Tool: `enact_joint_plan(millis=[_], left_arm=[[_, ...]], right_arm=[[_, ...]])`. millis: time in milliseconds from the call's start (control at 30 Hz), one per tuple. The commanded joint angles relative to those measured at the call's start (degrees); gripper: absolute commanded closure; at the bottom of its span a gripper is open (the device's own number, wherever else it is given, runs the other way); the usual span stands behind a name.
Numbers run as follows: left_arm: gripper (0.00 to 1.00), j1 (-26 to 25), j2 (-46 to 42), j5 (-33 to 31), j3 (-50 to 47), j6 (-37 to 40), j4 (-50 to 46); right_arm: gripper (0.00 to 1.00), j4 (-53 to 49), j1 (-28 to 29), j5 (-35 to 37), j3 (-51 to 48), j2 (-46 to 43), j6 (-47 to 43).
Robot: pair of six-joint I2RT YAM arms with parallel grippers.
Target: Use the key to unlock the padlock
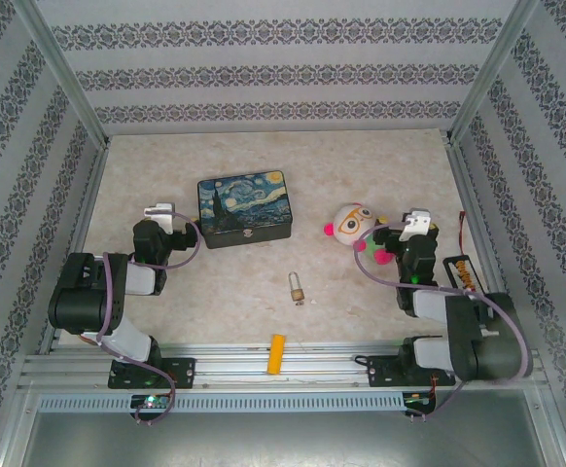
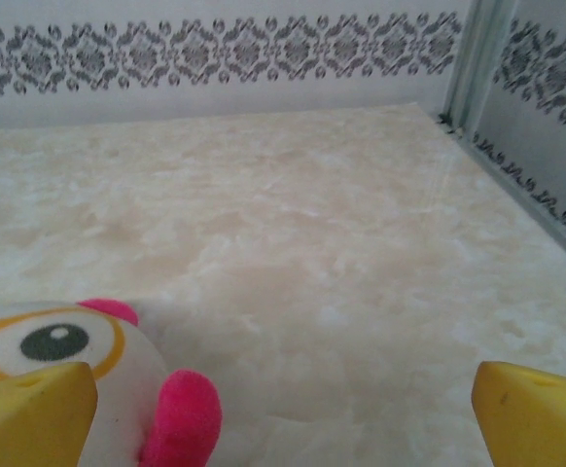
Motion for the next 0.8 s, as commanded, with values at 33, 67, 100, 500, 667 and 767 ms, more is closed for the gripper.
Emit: enact_joint_plan(millis=[33,67,100,500,667,767], left_arm=[[0.01,0.4,0.0,1.6,0.8,1.2,2.0],[0.01,0.4,0.0,1.7,0.8,1.1,2.0],[0.01,0.4,0.0,1.7,0.8,1.3,2.0],[0.01,0.4,-0.1,1.9,0.8,1.3,2.0],[0.01,0.4,0.0,1.9,0.8,1.3,2.0],[0.01,0.4,0.0,1.9,0.8,1.4,2.0]], right_arm=[[0.02,9.0,-0.6,-3.1,1.9,7.4,-1.0],[0.02,10.3,-0.6,-3.0,2.1,9.3,-0.9],[0.02,12.5,-0.8,-2.4,2.7,11.4,-0.3],[0.02,0.5,-1.6,-9.7,8.2,10.6,-1.7],[0.02,-0.3,-2.2,-15.6,9.5,10.6,-2.8],[0.02,-0.6,-2.3,-15.1,9.7,10.6,-2.4]])
